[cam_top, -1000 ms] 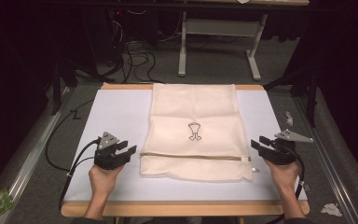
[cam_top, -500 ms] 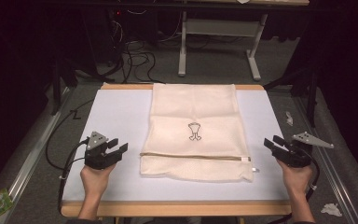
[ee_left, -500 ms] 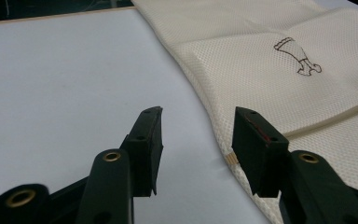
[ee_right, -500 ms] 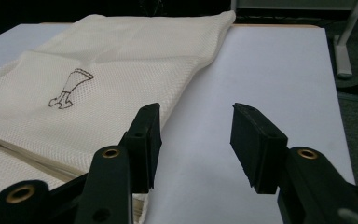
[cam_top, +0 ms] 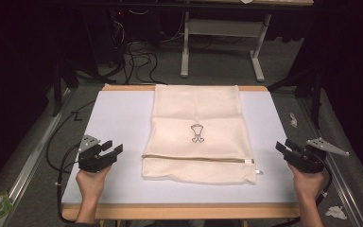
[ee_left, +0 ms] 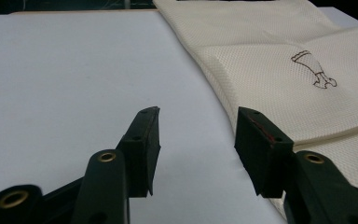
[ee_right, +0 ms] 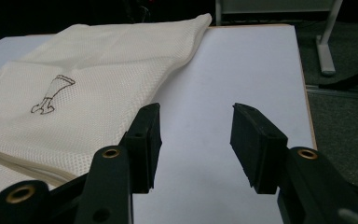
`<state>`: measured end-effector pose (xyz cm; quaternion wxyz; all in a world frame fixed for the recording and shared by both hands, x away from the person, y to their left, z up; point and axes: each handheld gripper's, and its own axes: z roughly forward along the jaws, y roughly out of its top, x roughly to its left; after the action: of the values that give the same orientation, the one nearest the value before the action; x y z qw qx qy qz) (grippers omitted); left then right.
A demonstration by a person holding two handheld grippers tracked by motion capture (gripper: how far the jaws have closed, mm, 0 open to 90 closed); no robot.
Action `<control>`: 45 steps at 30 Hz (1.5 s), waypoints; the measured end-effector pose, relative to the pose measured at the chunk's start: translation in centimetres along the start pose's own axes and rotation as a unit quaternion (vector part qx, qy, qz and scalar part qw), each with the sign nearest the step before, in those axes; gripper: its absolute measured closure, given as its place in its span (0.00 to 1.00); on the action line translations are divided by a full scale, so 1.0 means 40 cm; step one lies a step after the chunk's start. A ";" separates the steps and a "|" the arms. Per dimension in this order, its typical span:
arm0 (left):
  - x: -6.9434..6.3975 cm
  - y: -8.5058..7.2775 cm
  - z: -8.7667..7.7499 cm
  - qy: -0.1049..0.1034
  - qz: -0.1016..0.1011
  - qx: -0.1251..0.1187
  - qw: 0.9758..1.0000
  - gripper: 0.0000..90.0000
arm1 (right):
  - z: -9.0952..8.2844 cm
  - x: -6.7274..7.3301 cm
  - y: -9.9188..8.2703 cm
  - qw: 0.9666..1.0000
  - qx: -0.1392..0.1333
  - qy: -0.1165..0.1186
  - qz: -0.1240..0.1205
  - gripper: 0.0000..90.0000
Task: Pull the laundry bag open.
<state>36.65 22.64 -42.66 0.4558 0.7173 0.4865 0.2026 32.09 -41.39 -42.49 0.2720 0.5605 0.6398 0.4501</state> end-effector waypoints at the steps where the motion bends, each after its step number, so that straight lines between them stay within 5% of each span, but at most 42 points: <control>1: 0.002 -0.002 0.000 0.003 -0.001 0.000 1.000 0.56 | -0.001 -0.001 -0.001 1.000 0.000 -0.002 0.002 0.60; 22: 0.028 -0.040 0.024 0.014 -0.024 0.010 1.000 0.55 | 0.003 -0.037 -0.047 0.999 0.016 -0.021 0.025 0.59; 45: 0.038 -0.074 0.084 0.033 -0.029 0.034 0.998 0.55 | 0.066 -0.019 -0.078 0.998 0.056 -0.034 0.008 0.59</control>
<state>38.28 22.79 -47.09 0.4207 0.7104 0.5288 0.1965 33.03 -41.31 -46.53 0.2585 0.5949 0.6497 0.3965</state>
